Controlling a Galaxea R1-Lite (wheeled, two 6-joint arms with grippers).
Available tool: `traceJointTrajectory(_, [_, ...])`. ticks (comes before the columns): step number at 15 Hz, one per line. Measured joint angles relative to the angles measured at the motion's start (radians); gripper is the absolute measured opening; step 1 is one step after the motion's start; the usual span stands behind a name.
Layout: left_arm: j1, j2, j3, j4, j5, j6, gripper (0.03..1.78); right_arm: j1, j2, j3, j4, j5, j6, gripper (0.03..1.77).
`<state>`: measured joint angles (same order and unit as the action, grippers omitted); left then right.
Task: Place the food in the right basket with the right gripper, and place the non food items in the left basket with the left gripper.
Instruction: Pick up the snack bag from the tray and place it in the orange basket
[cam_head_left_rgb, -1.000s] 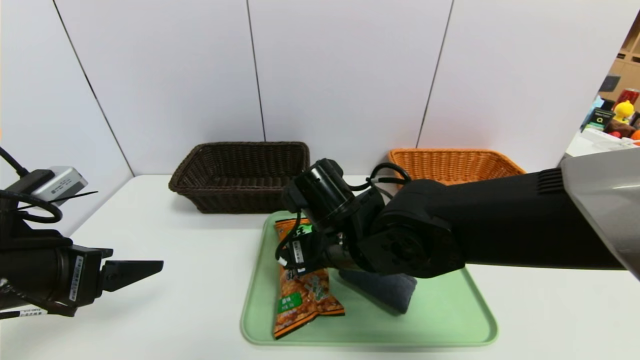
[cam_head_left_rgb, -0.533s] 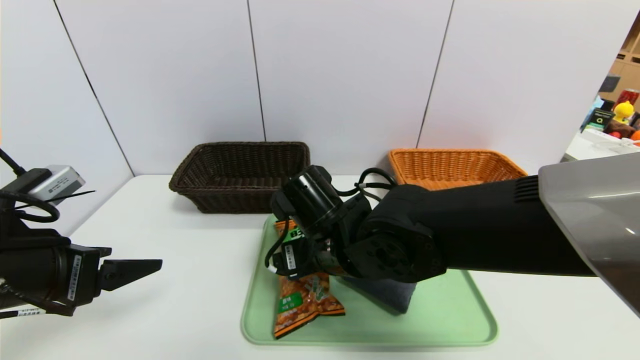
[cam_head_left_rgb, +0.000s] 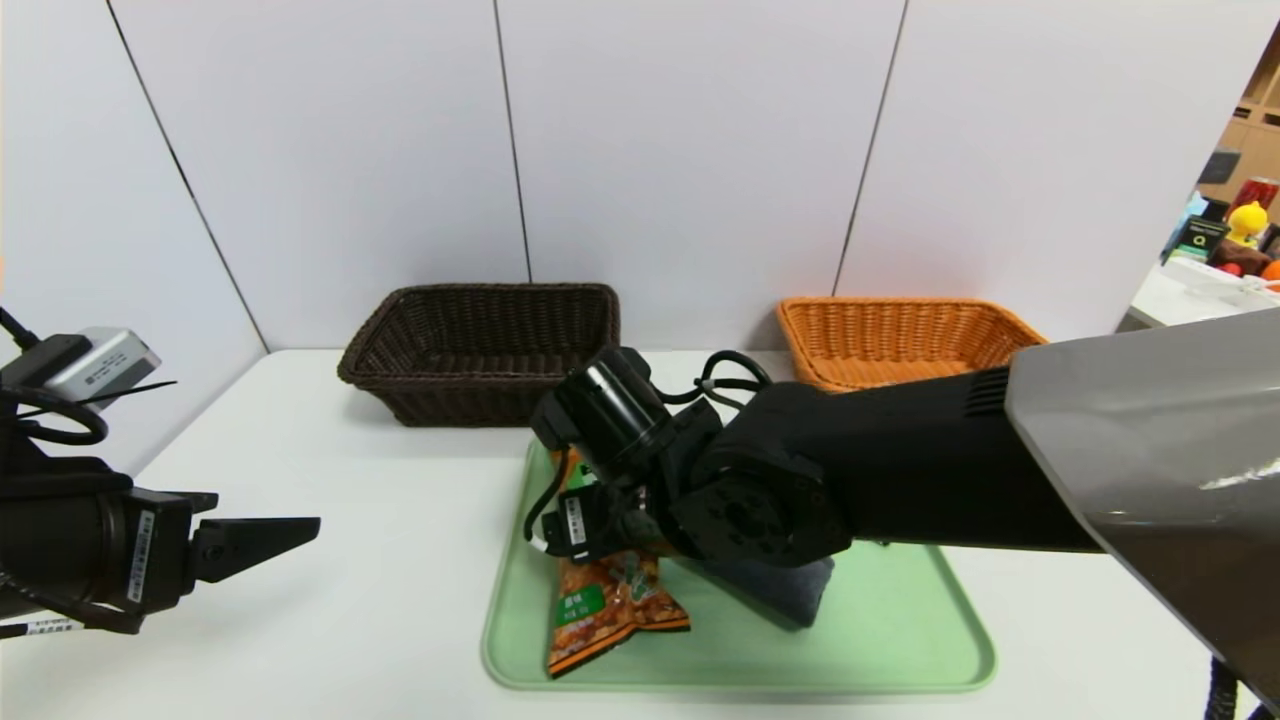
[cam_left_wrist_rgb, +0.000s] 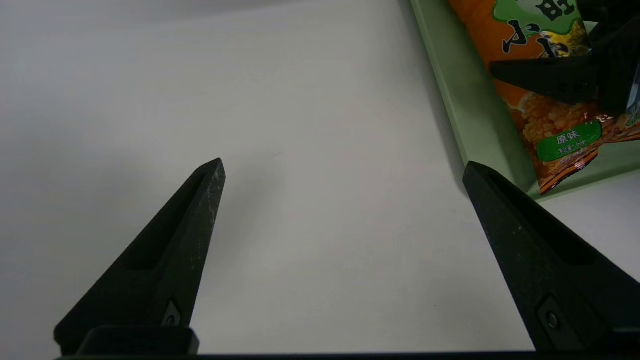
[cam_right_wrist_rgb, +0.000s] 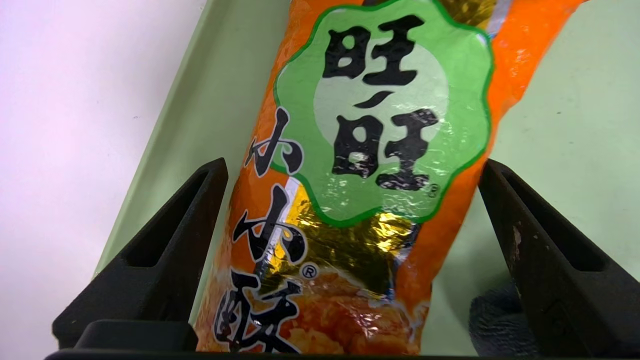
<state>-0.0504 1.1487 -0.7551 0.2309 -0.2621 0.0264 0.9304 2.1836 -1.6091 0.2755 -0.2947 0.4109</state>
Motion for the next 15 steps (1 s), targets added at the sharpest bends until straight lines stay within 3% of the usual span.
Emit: traceJointTrajectory(15, [0.000, 0.010, 0.006, -0.004, -0.009, 0.000, 1.69, 0.012, 0.028, -0.003, 0.015, -0.009, -0.009, 1.71])
